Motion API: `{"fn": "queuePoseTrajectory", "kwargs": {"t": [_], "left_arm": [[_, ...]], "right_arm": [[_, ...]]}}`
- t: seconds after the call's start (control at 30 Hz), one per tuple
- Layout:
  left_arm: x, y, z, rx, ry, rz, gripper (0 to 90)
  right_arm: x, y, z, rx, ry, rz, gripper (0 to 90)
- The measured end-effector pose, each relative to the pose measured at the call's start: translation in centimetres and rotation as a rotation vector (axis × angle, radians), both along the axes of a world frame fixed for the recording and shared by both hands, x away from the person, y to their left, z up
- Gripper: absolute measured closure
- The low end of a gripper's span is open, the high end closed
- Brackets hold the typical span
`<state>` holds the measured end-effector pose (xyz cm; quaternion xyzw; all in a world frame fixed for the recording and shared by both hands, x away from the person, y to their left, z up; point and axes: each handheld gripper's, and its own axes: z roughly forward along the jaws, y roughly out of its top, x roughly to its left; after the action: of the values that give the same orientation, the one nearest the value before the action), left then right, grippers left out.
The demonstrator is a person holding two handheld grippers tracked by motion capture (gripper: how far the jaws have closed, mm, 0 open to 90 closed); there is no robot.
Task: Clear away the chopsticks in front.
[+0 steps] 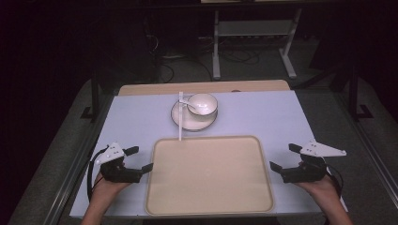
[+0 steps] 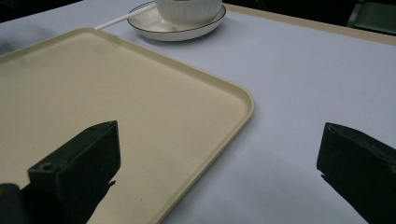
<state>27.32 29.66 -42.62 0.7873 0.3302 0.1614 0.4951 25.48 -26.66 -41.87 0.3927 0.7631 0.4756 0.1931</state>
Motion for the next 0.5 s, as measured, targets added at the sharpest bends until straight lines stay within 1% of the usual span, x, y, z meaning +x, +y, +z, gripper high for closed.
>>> {"fn": "queuePoseTrajectory", "kwargs": {"t": [0.03, 0.1, 0.13, 0.2, 0.37, 0.4, 0.43, 0.5], "left_arm": [[0.01, -0.01, 0.00, -0.003, 0.008, 0.001, 9.5], [0.02, 0.01, 0.02, -0.009, 0.009, 0.001, 9.5], [0.06, 0.04, 0.14, -0.031, 0.016, 0.002, 9.5], [0.15, 0.05, 0.21, -0.037, 0.019, 0.000, 9.4], [0.41, -0.06, 0.32, -0.032, 0.023, -0.002, 9.5], [0.47, -0.12, 0.35, -0.031, 0.026, -0.003, 9.5], [0.62, -0.24, 0.41, -0.020, 0.028, -0.007, 9.5], [0.83, -0.38, 0.49, -0.026, 0.040, -0.012, 9.5]], "right_arm": [[-0.02, -0.01, 0.02, 0.001, 0.001, 0.000, 0.0], [-0.03, -0.01, 0.03, 0.004, 0.001, 0.001, 0.0], [-0.04, 0.00, 0.07, 0.000, 0.001, -0.002, 0.0], [-0.07, 0.03, 0.13, -0.001, -0.001, -0.007, 0.0], [-0.08, 0.09, 0.19, -0.002, 0.002, -0.003, 0.0], [-0.07, 0.14, 0.19, -0.003, 0.004, -0.005, 0.0], [-0.03, 0.17, 0.17, -0.008, 0.010, -0.006, 0.0], [-0.02, 0.23, 0.12, -0.016, 0.017, -0.007, 0.0]]}}
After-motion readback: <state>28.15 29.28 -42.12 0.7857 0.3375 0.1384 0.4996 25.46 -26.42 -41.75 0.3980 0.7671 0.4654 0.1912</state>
